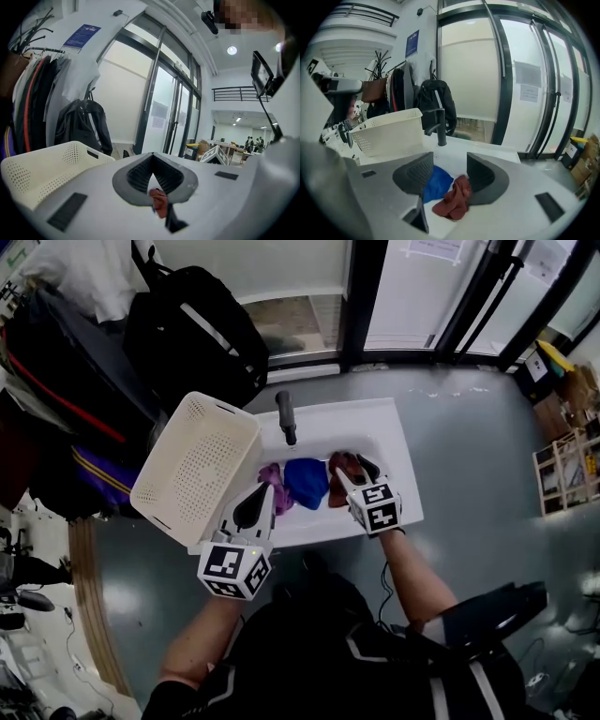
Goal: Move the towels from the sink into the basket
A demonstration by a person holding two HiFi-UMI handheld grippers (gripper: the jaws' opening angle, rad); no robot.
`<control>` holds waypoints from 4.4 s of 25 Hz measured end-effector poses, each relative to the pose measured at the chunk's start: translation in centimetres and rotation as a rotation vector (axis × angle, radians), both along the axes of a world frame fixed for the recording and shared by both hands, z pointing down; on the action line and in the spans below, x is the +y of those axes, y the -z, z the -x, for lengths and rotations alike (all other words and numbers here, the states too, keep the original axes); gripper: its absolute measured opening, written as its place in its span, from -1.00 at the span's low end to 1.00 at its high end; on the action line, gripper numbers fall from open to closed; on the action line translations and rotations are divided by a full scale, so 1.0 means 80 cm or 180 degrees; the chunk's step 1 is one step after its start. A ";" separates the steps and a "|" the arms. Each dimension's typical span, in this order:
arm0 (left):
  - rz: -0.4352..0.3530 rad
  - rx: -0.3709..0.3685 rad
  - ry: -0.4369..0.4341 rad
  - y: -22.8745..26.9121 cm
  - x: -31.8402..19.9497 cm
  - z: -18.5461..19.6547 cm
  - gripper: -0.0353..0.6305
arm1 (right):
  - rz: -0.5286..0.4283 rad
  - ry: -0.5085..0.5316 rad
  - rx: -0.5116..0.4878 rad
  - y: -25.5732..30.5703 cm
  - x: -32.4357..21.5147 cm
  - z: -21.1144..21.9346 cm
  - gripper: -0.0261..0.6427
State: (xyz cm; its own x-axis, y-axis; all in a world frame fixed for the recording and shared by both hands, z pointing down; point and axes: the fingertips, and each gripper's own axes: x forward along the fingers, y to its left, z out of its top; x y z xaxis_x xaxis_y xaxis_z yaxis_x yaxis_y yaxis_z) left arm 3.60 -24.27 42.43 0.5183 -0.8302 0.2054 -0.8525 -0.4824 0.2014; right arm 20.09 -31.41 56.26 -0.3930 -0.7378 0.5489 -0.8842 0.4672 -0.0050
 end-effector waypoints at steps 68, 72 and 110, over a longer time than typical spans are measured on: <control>0.0882 -0.0475 0.0439 -0.163 -0.070 -0.021 -0.88 | 0.0799 0.0040 -0.0284 -0.067 -0.051 0.030 -0.57; 0.0703 -0.0423 0.0574 -0.131 -0.062 -0.007 -0.88 | 0.0624 0.0253 -0.0396 -0.021 -0.045 0.056 -0.57; 0.0122 -0.0213 0.2669 -0.004 0.087 0.366 -0.88 | 0.0266 0.2846 -0.0489 0.126 0.049 0.508 -0.57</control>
State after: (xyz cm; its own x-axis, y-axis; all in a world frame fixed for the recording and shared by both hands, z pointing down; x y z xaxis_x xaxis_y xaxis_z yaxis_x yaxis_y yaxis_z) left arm -25.68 -17.31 42.78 -0.2812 -0.9266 0.2498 -0.9362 0.3221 0.1409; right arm -20.51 -27.46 46.17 -0.8727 -0.0830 0.4811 -0.1792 0.9711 -0.1576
